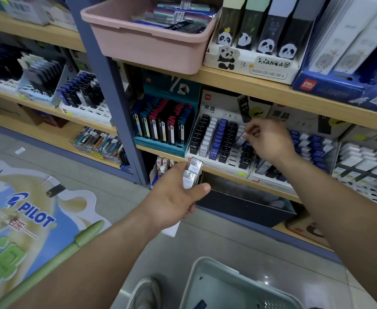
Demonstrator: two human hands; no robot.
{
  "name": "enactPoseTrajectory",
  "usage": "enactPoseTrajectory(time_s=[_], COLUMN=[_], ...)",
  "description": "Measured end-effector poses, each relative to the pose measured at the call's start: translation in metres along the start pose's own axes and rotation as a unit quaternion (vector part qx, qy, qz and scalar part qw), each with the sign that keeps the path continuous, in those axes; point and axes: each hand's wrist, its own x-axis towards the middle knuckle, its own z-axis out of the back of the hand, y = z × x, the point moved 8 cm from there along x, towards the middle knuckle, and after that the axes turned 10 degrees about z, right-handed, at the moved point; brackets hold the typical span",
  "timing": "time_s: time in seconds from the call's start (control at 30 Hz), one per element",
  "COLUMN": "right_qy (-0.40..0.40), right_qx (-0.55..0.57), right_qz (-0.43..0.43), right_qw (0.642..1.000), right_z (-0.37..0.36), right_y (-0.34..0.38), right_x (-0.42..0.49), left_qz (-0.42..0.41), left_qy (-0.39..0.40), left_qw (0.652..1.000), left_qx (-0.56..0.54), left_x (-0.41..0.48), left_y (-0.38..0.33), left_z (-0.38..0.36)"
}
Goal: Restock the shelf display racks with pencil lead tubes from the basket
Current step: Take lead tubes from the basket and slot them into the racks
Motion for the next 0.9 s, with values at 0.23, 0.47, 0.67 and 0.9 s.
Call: enactPoseTrajectory(time_s=[0.23, 0.47, 0.67, 0.9], right_qy=[0.048, 0.138, 0.08, 0.12], right_qx=[-0.093, -0.134, 0.198, 0.343], right_qz=[0.031, 0.052, 0.054, 0.007], right_qw=[0.994, 0.98, 0.975, 0.931], right_z=[-0.004, -0.016, 0.012, 0.028], right_y=[0.014, 0.02, 0.096, 0.112], right_x=[0.001, -0.004, -0.059, -0.091], left_qz=[-0.02, -0.025, -0.036, -0.074], left_qy=[-0.025, -0.02, 0.004, 0.071], left_qw=[0.999, 0.999, 0.999, 0.994], left_qx=[0.023, 0.033, 0.033, 0.038], left_x=[-0.001, 0.0, 0.0, -0.011], left_y=[-0.005, -0.008, -0.015, -0.033], left_z=[0.005, 0.004, -0.011, -0.045])
